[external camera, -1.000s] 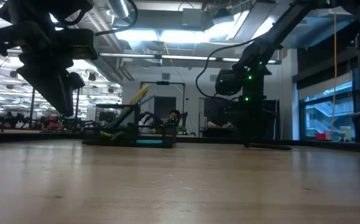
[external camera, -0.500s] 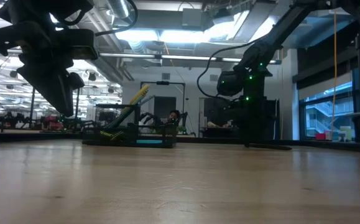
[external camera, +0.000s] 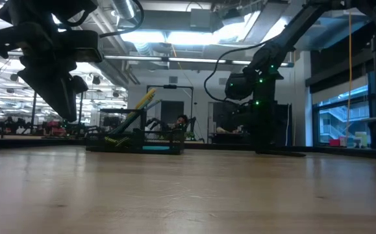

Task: Pick and place office supplies into organizer
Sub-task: Put the black pen into the black desk organizer

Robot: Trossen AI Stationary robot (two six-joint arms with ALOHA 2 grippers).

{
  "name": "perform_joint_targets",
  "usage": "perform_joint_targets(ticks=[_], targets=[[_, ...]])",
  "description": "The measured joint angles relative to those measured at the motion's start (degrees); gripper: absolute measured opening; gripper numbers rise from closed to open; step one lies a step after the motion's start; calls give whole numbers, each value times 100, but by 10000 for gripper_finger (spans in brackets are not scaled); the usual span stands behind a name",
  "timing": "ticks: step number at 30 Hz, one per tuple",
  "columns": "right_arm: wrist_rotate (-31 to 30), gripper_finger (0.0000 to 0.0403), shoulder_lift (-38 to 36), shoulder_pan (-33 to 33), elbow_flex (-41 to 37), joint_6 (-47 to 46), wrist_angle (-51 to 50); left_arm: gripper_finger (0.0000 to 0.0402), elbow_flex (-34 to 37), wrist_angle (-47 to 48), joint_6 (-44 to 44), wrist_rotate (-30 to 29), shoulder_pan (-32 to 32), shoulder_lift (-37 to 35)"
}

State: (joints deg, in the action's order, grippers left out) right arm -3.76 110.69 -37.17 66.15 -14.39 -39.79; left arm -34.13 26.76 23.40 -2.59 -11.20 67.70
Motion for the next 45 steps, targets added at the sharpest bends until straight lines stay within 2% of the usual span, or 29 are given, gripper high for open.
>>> perform_joint_targets(ticks=[8, 18, 31, 45], targets=[[-44, 69, 0, 31, 0, 0, 2, 100, 0, 0, 0, 1, 0, 0], [-112, 65, -195, 344, 206, 120, -124, 100, 0, 2, 2, 20, 0, 0], [1689, 65, -343, 862, 941, 316, -147, 100, 0, 6, 2, 65, -2, 0], [2338, 64, -348, 1797, 2146, 712, 896, 100, 0, 46, 0, 75, -2, 0]])
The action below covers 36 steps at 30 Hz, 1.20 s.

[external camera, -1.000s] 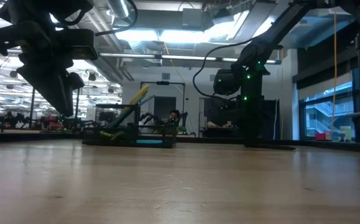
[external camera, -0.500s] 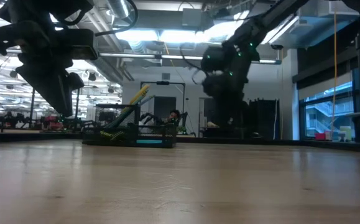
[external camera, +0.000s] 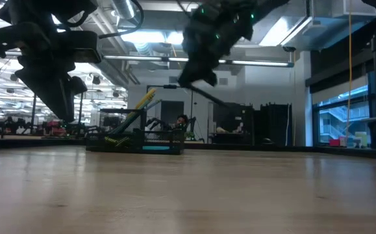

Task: Pick and place office supplies into organizer
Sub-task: Put the black pen into the black desk organizer

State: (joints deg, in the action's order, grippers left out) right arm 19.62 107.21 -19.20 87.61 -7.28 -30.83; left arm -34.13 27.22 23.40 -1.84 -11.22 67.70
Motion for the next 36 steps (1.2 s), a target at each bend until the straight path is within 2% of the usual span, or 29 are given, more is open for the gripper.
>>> perform_joint_targets(ticks=[9, 16, 22, 36], targets=[[-25, 64, -9, 299, 633, 336, 931, 100, 0, 53, 95, 317, -75, 0], [-223, 64, -17, 286, 684, 398, 2580, 100, 0, 331, 456, 324, -472, 0], [-688, 64, 127, 316, 684, 635, 3749, 100, 0, 325, 602, 287, -790, 0], [-807, 64, 1521, 316, 682, 1102, 6229, 100, 0, 301, 741, -160, -1172, -2]])
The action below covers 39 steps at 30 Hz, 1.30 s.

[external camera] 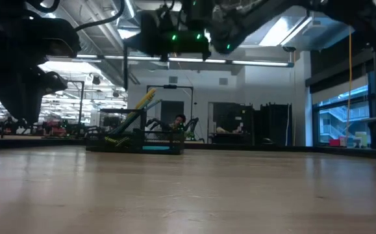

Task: Pick and place office supplies into organizer
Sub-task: Put the black pen into the black desk organizer

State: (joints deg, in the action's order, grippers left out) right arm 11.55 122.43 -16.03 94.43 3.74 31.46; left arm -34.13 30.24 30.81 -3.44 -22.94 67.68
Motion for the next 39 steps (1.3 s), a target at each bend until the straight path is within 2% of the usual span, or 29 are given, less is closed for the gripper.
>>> perform_joint_targets(ticks=[6, 14, 39], targets=[[-2, 64, 606, 0, 0, 237, 822, 100, 0, 0, 15, -30, -159, 0], [-343, 64, 968, 0, -2, -23, 815, 100, 0, 0, 9, -207, -295, 0], [-461, 64, 1355, 26, 13, 100, 649, 100, 0, 0, 9, -208, -295, 0]])
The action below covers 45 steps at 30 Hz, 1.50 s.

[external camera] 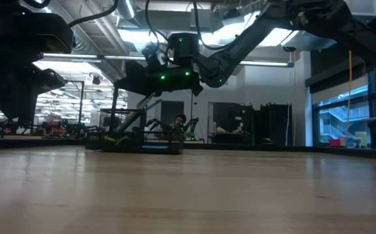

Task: Pick and place office supplies into organizer
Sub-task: Put the black pen into the black desk organizer, then return to Home Position

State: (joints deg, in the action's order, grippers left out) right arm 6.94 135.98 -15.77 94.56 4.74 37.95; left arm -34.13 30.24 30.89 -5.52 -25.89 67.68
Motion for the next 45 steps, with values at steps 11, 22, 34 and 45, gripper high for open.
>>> perform_joint_targets(ticks=[11, 22, 34, 45], targets=[[-4, 88, 11, 79, -7, 21, -37, 100, 0, -2, 2, 0, 0, 0], [-2, 131, 7, 79, -7, -280, -40, 100, 0, 0, 4, 0, 0, 0], [21, 132, -1088, 79, -35, -300, -1960, 100, 0, -2, 241, 5, 0, 0], [15, 132, -2804, 152, -53, 180, -5173, 100, 0, -31, 424, 354, -26, 0]])
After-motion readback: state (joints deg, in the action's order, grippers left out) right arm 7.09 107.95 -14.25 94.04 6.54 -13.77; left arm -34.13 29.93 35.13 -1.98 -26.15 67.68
